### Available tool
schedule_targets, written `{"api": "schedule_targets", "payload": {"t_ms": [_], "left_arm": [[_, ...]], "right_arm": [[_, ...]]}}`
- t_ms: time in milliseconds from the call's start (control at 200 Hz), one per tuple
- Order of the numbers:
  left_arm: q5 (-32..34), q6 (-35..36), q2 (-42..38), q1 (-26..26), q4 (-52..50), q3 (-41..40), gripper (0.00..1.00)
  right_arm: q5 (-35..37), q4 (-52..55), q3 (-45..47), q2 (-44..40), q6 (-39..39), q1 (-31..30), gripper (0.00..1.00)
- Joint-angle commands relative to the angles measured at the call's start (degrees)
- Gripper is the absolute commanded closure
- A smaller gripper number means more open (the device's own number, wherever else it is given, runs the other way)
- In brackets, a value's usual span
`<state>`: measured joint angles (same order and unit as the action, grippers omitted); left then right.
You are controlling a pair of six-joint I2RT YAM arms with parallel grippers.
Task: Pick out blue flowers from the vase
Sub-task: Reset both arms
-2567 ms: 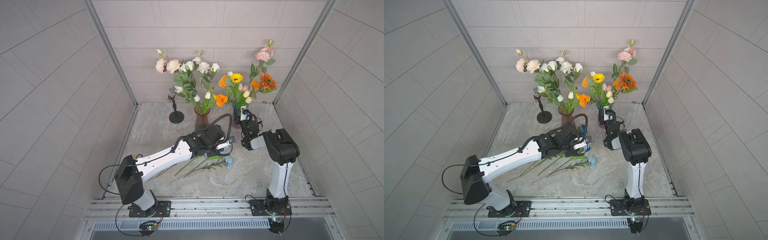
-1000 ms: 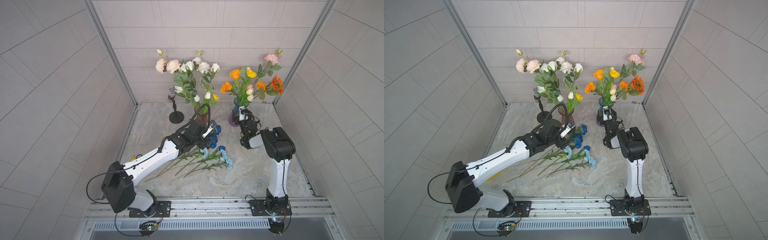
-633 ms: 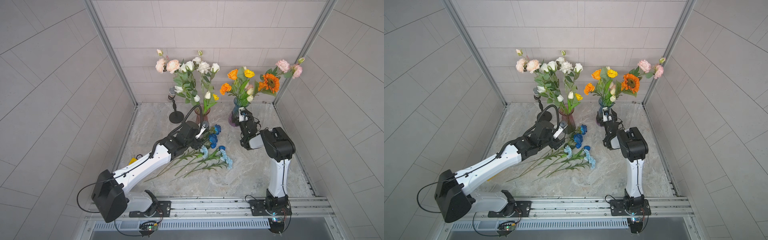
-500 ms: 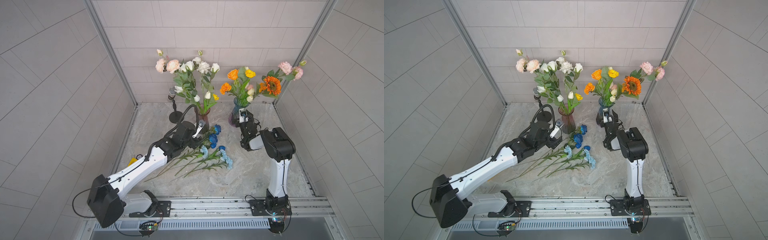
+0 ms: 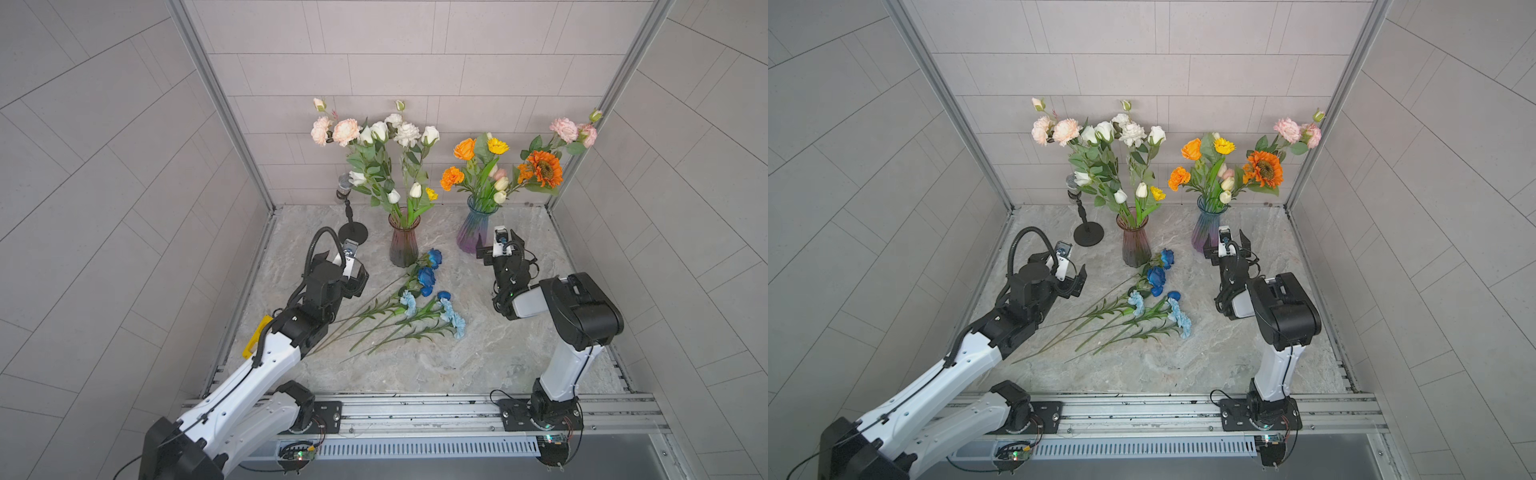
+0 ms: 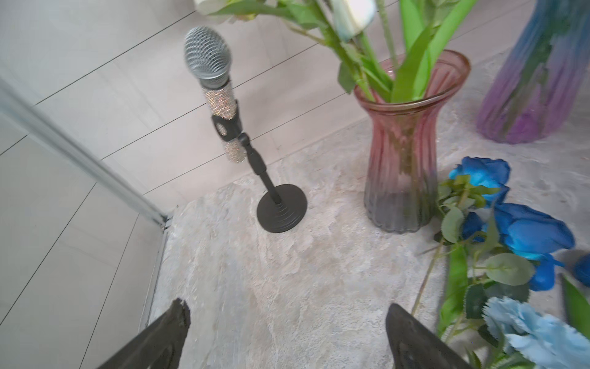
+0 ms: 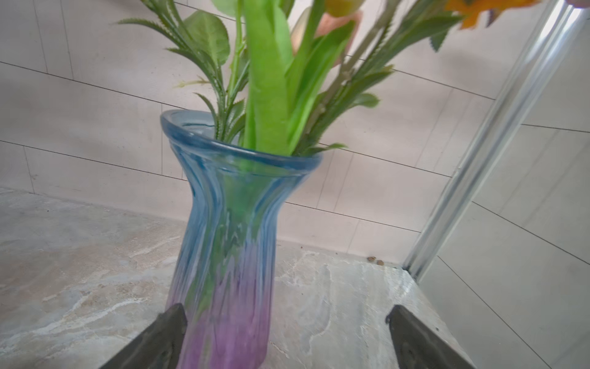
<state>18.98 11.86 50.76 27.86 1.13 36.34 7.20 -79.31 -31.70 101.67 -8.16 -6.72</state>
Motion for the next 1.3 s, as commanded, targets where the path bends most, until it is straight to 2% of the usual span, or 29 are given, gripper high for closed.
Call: {"api": "schedule_targets", "payload": {"t_ms": [0,110,220,305,395,525,745,836,926,1061,1161,1296], "left_arm": [[3.4,-4.0,-1.5,-3.5,11.5,-4.2,0.0],[5.6,-9.2,0.8,-7.7,14.5,-6.7,0.0],[8.5,-7.9,4.6,-12.2,27.7,-12.4,0.0],[10.7,-8.2,9.5,-15.6,32.4,-13.8,0.0],[9.3,-9.0,13.7,-16.5,38.6,-16.1,0.0],[9.8,-9.3,18.7,-17.2,48.6,-19.3,0.0],[6.6,-11.7,25.4,-20.8,57.6,-24.9,0.0],[0.5,-14.2,27.2,-23.8,61.2,-26.2,0.0],[-2.9,-15.1,31.0,-25.1,64.3,-26.0,0.0],[-5.9,-14.5,42.6,-25.6,77.4,-26.2,0.0],[-8.7,-13.6,39.1,-25.8,67.9,-23.7,0.0],[-9.8,-13.2,40.1,-25.9,62.9,-20.1,0.0]], "right_arm": [[4.5,2.4,4.4,-5.8,3.3,1.1,0.01],[8.0,11.1,8.9,-14.4,5.5,1.0,0.01],[14.4,23.9,12.0,-25.1,9.4,1.5,0.01],[13.4,39.3,10.8,-33.0,12.4,2.7,0.0],[11.4,43.1,11.7,-36.6,13.0,2.9,0.0],[10.1,38.5,15.0,-35.8,14.4,3.9,0.0],[9.9,14.0,21.4,-23.1,14.1,4.3,0.0],[9.5,9.4,21.7,-18.0,13.9,4.2,0.0],[8.4,1.2,23.1,-12.7,13.5,4.1,0.0],[6.1,-1.7,22.2,-8.2,12.2,3.8,0.0],[6.0,-1.5,22.0,-8.2,11.8,3.6,0.0],[4.9,2.0,20.4,-8.9,10.9,3.2,0.0]]}}
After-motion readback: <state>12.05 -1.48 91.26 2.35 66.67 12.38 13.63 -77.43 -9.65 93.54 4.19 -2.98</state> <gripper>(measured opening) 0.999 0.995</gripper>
